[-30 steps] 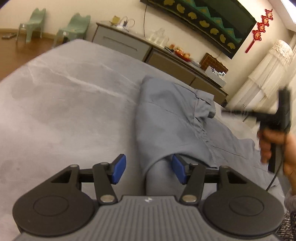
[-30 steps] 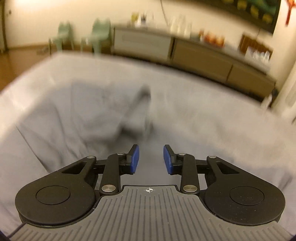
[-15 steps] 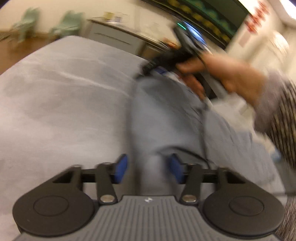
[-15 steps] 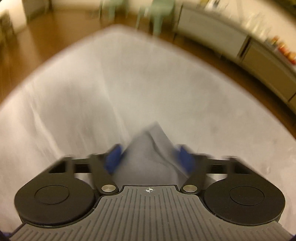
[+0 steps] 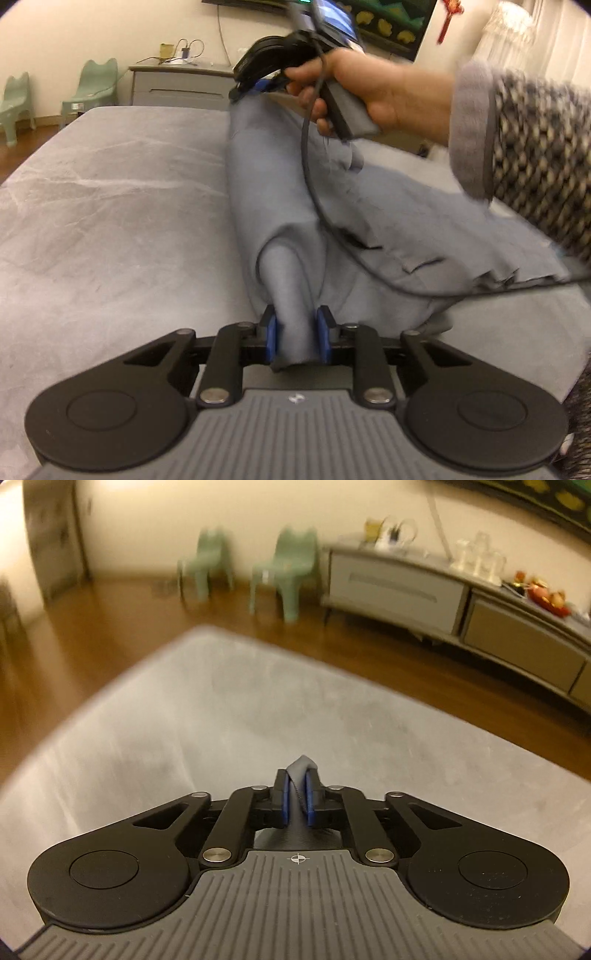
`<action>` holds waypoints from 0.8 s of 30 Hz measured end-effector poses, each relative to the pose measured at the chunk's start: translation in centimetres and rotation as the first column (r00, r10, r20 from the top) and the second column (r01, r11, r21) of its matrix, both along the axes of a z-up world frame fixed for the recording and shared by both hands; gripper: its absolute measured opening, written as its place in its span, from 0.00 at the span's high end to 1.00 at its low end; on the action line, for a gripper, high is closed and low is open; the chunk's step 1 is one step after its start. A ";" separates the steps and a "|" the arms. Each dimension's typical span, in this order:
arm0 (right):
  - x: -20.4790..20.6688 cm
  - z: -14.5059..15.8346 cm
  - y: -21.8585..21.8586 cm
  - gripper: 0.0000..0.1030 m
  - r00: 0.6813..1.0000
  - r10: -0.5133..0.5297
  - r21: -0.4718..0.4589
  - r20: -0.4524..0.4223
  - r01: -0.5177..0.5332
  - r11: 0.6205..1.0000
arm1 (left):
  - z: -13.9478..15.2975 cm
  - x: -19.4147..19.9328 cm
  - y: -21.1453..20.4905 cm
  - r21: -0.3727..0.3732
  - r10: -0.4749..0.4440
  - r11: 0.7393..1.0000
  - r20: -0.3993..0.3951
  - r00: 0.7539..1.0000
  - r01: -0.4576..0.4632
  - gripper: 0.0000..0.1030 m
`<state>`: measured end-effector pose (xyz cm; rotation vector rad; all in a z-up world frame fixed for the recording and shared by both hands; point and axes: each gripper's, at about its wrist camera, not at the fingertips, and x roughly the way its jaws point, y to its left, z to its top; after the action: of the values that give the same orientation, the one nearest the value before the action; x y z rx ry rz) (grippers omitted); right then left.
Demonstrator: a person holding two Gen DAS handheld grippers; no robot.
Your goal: Fold clothes
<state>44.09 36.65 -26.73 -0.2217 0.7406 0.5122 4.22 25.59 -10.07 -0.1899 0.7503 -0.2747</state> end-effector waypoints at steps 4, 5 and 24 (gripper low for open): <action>-3.8 2.7 -3.8 0.64 0.999 -0.028 0.115 0.030 0.024 0.993 | 1.3 -1.1 1.9 -0.065 0.021 0.998 0.065 0.998 -0.017 0.71; -4.7 3.3 -4.7 0.64 0.999 -0.035 0.143 0.037 0.030 0.989 | 1.7 -1.2 2.6 -0.081 0.050 0.996 0.081 0.995 -0.043 0.71; -20.9 -3.0 -18.6 1.00 0.978 -0.126 0.131 -0.164 0.148 0.980 | 0.2 2.4 0.0 0.025 0.076 0.997 -0.026 0.997 -0.075 0.62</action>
<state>23.20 18.08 -29.69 0.0036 0.8603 0.4519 6.64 25.63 -9.84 -0.1993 0.7715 -0.1915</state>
